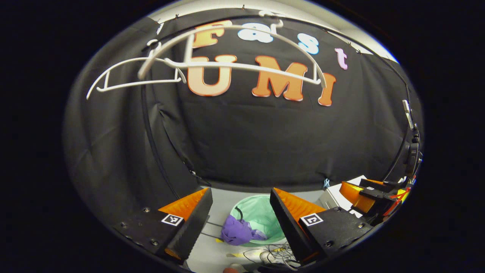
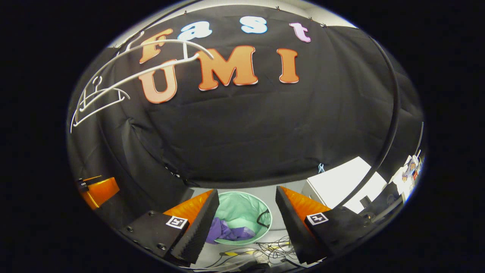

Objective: Grasp the clothes on the hanger with both hands and then place them into the laundry hamper below.

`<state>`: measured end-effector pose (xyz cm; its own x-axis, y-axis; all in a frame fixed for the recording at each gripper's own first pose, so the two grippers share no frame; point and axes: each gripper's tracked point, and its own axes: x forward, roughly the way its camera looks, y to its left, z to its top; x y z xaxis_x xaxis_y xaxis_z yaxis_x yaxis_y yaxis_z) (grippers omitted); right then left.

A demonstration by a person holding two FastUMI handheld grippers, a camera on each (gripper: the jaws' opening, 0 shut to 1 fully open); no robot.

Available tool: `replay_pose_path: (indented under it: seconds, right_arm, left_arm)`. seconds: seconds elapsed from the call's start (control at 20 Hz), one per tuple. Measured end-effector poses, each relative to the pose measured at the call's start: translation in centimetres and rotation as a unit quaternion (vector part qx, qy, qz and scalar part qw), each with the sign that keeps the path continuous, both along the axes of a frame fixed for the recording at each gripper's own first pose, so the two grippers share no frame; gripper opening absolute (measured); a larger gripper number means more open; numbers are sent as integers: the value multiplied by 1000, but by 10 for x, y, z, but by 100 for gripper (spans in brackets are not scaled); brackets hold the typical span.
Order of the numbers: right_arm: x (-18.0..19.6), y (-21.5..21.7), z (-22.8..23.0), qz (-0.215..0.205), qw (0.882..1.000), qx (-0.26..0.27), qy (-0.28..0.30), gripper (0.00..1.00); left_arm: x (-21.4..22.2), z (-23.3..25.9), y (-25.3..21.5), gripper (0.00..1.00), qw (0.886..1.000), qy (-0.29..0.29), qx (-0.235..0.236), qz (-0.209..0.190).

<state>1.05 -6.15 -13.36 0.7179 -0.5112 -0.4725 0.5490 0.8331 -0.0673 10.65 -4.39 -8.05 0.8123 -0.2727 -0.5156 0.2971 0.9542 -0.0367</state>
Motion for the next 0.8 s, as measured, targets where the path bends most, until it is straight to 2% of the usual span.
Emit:
replay_pose_path:
  seconds: [0.3, 0.5, 0.6, 0.8]
  right_arm:
    - [-6, -1, 83, 0, 997, -52, -62, 98]
    - [-32, -20, 138, -3, 991, -97, -87, 98]
    - [-42, -35, 174, -4, 985, -139, -101, 89]
    - [-65, -59, 223, 2, 977, -177, -123, 89]
  left_arm:
    - [8, 62, 27, 97, 998, -60, -27, 4]
    - [13, 109, 42, 96, 993, -112, -33, 19]
    - [16, 130, 44, 95, 990, -132, -44, 27]
    - [23, 161, 40, 94, 983, -166, -61, 51]
